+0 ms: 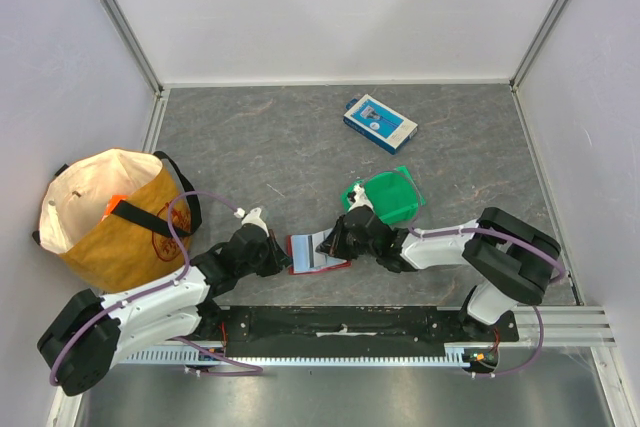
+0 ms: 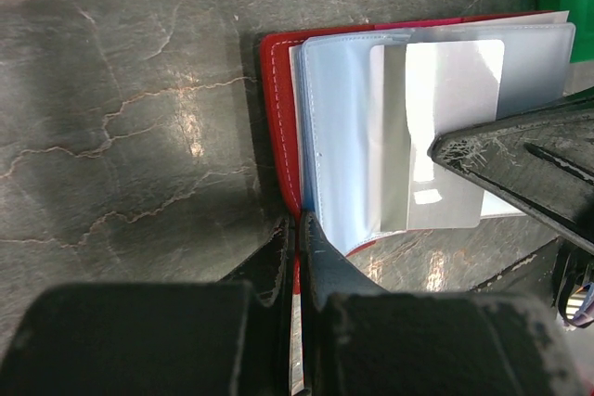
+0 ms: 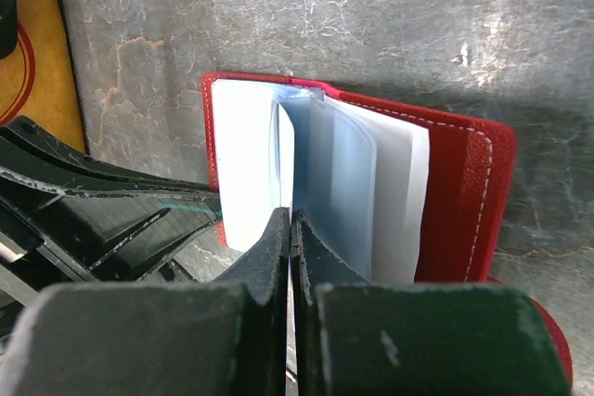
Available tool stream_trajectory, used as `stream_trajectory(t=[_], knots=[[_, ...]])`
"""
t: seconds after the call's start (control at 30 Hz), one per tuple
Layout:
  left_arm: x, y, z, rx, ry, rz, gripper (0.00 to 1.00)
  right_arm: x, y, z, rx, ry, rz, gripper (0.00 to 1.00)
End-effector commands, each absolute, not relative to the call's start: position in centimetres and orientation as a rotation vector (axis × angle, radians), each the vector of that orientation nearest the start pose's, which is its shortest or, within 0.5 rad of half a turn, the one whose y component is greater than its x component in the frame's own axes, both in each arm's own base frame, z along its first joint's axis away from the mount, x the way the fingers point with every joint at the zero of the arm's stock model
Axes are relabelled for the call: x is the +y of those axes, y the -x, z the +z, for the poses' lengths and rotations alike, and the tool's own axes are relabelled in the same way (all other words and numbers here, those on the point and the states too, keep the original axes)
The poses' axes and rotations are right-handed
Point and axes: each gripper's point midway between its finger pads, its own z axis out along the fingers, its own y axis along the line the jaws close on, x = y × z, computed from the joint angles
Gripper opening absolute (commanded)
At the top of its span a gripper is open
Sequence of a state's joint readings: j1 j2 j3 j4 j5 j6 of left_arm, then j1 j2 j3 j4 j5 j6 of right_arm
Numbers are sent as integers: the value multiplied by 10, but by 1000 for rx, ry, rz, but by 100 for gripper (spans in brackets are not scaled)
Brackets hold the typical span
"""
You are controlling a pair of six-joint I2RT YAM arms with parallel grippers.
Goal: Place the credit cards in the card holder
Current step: Insert the credit card into the card holder.
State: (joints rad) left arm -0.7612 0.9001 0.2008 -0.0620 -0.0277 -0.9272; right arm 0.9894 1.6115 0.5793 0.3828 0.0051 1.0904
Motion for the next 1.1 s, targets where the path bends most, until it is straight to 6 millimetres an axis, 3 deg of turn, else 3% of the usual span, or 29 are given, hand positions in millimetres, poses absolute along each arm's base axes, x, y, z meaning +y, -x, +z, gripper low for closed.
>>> stream_trajectory(t=[0.0,0.33,0.6,0.8,1.07], knots=[[-180,-159,13,2476,254,-693,2,330,-174,13,2574,-78,886,1],[-184,-161,16,2457,240,-723,2,349,-166,11,2628,24,894,9],[-179,-159,15,2458,246,-710,2,339,-185,33,2557,72,759,43],[-179,-158,17,2451,239,-715,2,339,-190,46,2524,131,732,46],[-183,-159,20,2441,215,-738,2,355,-192,43,2533,173,765,48]])
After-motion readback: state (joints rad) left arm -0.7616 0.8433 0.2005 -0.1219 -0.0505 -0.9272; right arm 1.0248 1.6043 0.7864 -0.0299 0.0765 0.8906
